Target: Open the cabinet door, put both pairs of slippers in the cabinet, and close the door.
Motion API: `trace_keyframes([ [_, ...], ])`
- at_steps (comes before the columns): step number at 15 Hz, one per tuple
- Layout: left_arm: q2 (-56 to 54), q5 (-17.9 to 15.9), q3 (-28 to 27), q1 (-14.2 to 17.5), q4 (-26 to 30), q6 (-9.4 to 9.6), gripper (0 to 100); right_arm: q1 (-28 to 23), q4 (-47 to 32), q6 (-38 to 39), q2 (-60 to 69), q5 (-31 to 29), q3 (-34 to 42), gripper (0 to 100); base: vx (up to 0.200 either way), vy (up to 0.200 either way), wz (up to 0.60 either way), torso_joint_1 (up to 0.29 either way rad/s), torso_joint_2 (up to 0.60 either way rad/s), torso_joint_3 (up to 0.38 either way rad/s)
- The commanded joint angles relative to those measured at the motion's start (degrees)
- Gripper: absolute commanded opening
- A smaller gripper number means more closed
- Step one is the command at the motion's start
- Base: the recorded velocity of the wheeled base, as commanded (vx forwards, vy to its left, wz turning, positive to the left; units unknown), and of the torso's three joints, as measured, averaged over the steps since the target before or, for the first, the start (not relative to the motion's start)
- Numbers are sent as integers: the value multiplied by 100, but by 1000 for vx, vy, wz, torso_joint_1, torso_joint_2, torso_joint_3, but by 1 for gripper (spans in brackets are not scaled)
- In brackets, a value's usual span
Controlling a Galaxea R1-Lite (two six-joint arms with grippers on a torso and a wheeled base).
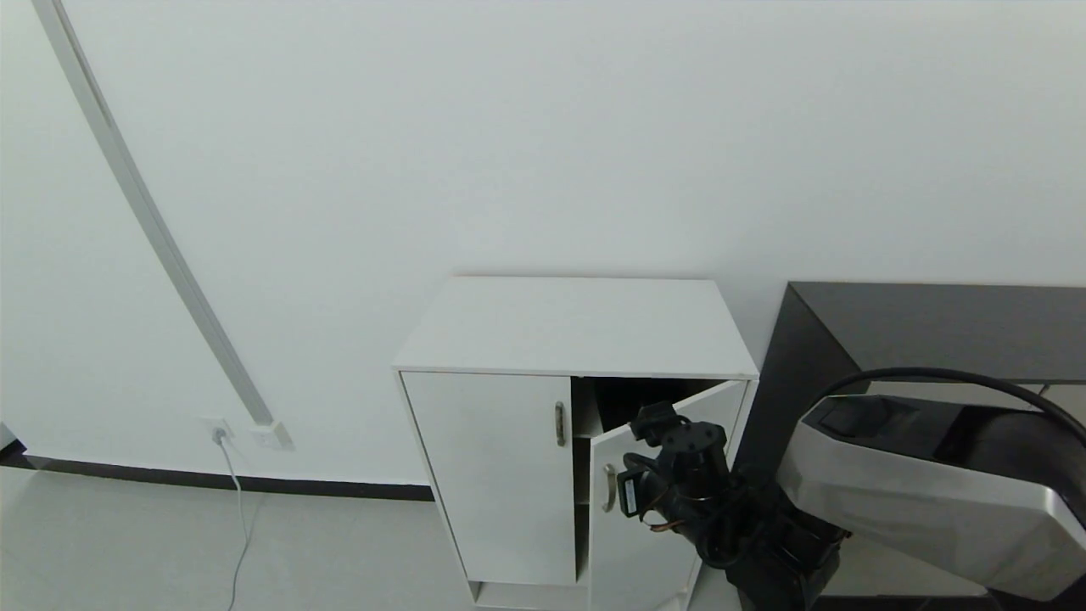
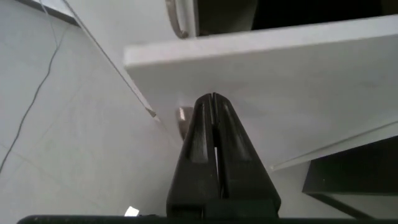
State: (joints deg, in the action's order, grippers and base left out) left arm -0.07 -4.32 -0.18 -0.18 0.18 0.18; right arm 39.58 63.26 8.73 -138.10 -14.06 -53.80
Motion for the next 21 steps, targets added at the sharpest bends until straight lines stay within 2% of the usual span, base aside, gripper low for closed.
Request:
trace_keyframes([
  [1,7,1,1,1,-1,-1,0,-21,-138,-12,-235,-1,-351,0,0,0,0,0,0,0],
  [15,7,1,1,9,-1,-9,0,-197,-964,-20,-921,-18,-1827,0,0,0,0,0,0,0],
  [21,7,1,1,1,-1,-9,0,-223,-1114,-20,-1053,-18,-2126,0,0,0,0,0,0,0],
])
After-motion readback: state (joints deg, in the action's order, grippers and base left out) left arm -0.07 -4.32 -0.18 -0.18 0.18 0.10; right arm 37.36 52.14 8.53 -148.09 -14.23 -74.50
